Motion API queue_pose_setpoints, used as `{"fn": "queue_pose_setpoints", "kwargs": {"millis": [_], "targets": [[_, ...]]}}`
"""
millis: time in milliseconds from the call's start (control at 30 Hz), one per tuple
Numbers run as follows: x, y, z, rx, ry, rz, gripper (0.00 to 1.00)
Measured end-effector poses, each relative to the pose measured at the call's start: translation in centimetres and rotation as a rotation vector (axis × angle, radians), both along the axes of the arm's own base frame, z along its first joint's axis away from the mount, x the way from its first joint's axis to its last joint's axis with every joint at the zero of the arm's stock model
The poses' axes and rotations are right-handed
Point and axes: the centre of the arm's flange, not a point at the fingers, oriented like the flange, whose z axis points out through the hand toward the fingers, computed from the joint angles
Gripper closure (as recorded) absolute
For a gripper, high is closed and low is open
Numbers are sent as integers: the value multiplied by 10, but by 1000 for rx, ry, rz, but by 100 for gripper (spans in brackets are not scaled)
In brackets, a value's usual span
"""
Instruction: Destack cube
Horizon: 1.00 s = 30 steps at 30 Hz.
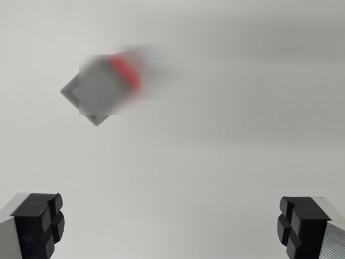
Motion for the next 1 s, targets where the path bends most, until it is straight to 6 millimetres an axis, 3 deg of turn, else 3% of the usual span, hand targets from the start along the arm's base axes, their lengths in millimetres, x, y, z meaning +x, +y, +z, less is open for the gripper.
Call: {"fn": "queue_pose_setpoints", "kwargs": {"millis": [567,1000], "targets": [[0,1,-1,1,1,9,0],[-1,10,-21,6,-2,95,0]]}}
